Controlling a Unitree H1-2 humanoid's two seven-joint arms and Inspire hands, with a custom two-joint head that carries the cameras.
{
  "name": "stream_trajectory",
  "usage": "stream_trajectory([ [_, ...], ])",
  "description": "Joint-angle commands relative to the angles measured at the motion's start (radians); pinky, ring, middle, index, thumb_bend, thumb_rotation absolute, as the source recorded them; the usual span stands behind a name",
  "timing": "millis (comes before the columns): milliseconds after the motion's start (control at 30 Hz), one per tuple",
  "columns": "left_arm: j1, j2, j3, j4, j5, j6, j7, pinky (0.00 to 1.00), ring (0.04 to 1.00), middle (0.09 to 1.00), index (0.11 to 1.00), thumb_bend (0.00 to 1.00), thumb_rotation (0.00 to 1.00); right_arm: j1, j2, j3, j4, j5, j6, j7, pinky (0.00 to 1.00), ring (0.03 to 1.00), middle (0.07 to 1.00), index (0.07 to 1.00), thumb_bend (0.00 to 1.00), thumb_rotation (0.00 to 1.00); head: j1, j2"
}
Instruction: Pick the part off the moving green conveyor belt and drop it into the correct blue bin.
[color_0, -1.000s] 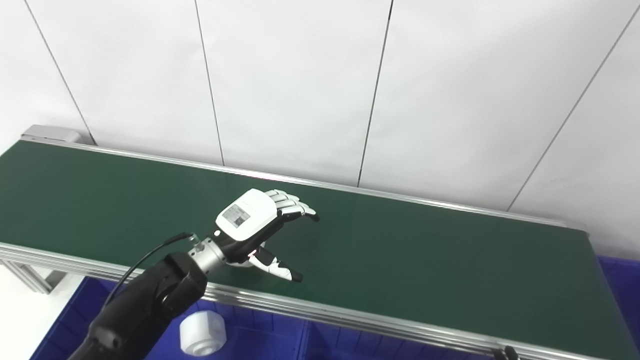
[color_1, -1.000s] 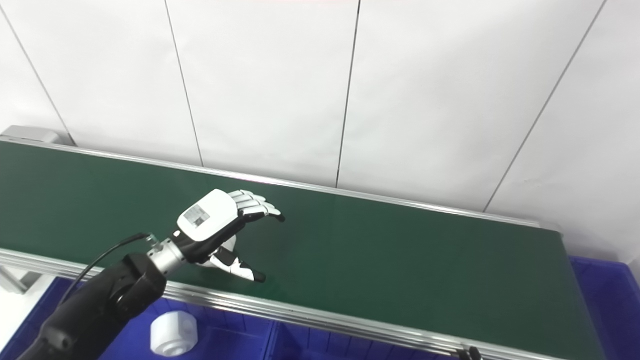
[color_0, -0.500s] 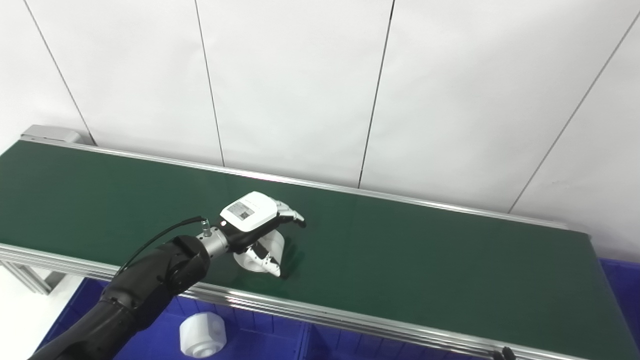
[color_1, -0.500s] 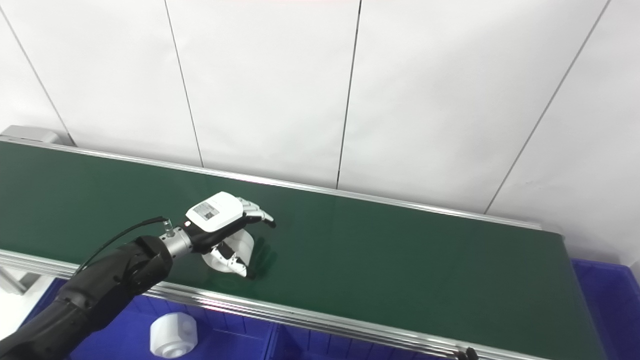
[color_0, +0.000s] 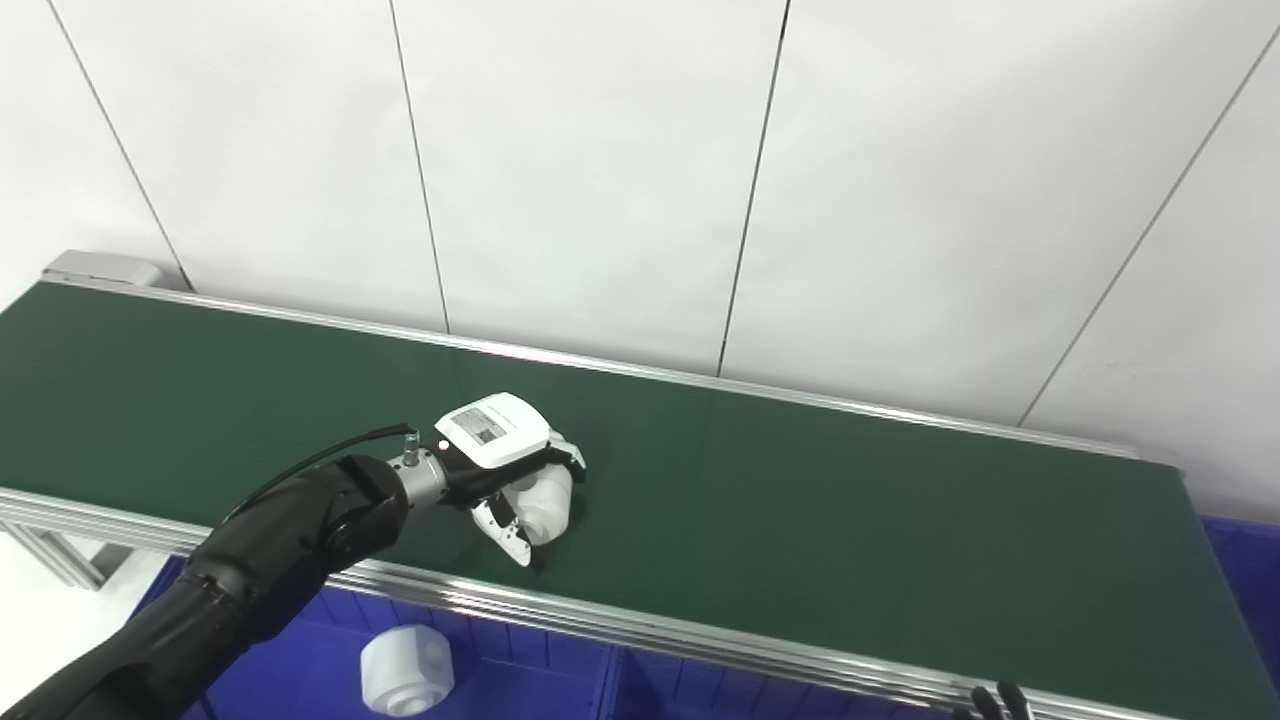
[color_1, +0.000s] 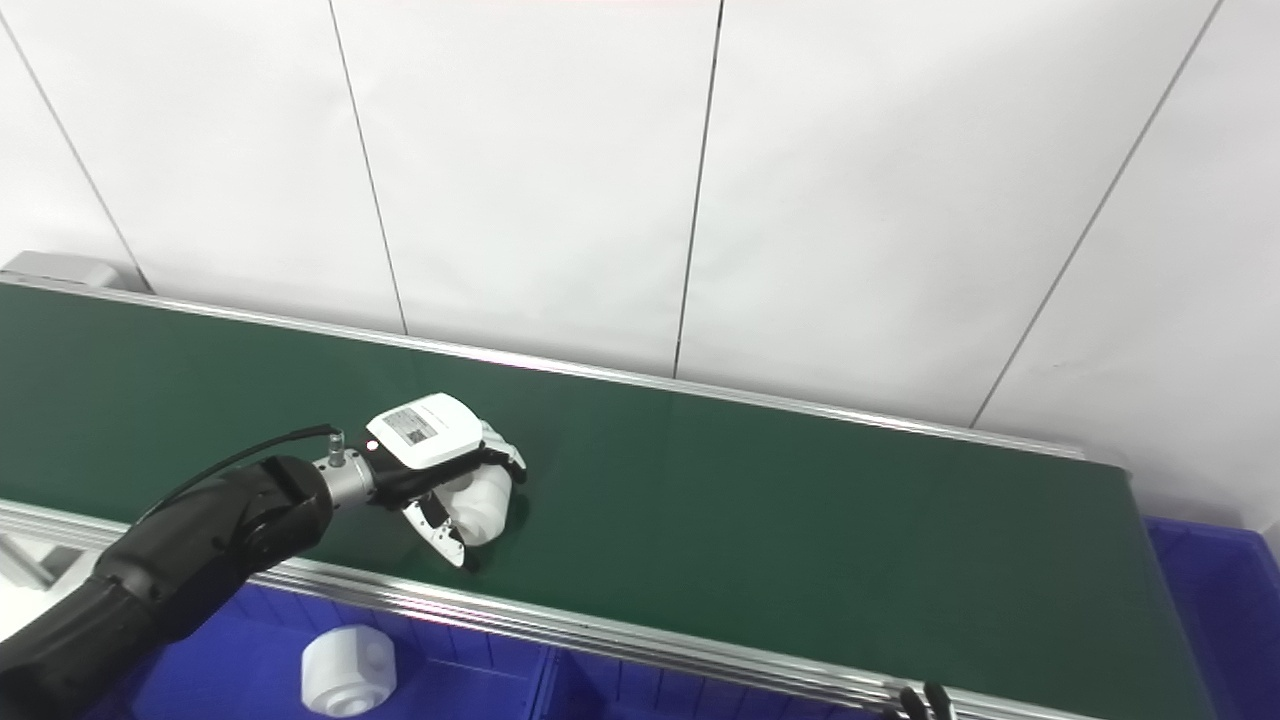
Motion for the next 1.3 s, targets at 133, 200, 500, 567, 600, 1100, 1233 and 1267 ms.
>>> stream_trajectory([
  [133, -0.011, -0.02, -0.001, 0.033, 0.031, -0.032, 0.243, 0.37, 0.381, 0.446, 0.517, 0.53, 0.0, 0.008, -0.006, 0.004, -0.053, 0.008, -0.01, 0.01, 1.0, 0.911, 0.933, 0.978, 0.69, 1.0, -0.002, 0.01],
  [200, -0.009, -0.014, -0.015, 0.012, 0.044, -0.017, 0.229, 0.36, 0.374, 0.44, 0.516, 0.52, 0.0, 0.011, -0.01, 0.006, -0.059, 0.01, -0.005, 0.012, 1.0, 0.913, 0.936, 0.977, 0.69, 1.0, -0.001, 0.012],
  [500, 0.015, 0.012, -0.005, -0.244, 0.012, 0.076, -0.029, 0.19, 0.249, 0.397, 0.512, 0.52, 0.0, 0.015, -0.014, 0.01, -0.071, 0.004, -0.004, 0.007, 0.99, 0.902, 0.934, 0.973, 0.69, 1.0, 0.008, 0.034],
  [567, 0.024, 0.018, 0.006, -0.316, 0.001, 0.079, -0.073, 0.19, 0.237, 0.461, 0.489, 0.52, 0.0, 0.015, -0.013, 0.01, -0.076, 0.01, -0.004, 0.008, 0.98, 0.897, 0.931, 0.97, 0.7, 1.0, 0.008, 0.043],
  [600, 0.03, 0.021, 0.014, -0.356, -0.006, 0.085, -0.102, 0.19, 0.235, 0.469, 0.486, 0.53, 0.0, 0.015, -0.014, 0.011, -0.082, 0.012, 0.003, 0.01, 0.98, 0.898, 0.93, 0.971, 0.7, 1.0, 0.01, 0.058],
  [1100, 0.374, 0.038, 0.144, -0.865, -0.155, 0.19, -0.376, 0.22, 0.291, 0.428, 0.526, 0.52, 0.0, 0.03, -0.026, 0.008, -0.255, 0.041, 0.154, -0.002, 0.95, 0.889, 0.932, 0.958, 0.73, 0.97, 0.03, 0.217],
  [1233, 0.502, 0.007, 0.172, -0.921, -0.124, 0.195, -0.36, 0.2, 0.273, 0.431, 0.524, 0.52, 0.0, 0.017, -0.03, 0.007, -0.331, 0.028, 0.237, -0.023, 0.94, 0.883, 0.918, 0.942, 0.7, 0.97, 0.011, 0.293],
  [1267, 0.517, 0.0, 0.177, -0.931, -0.12, 0.197, -0.363, 0.18, 0.258, 0.429, 0.524, 0.52, 0.0, 0.014, -0.031, 0.006, -0.347, 0.029, 0.254, -0.026, 0.95, 0.888, 0.92, 0.944, 0.69, 0.98, 0.005, 0.317],
])
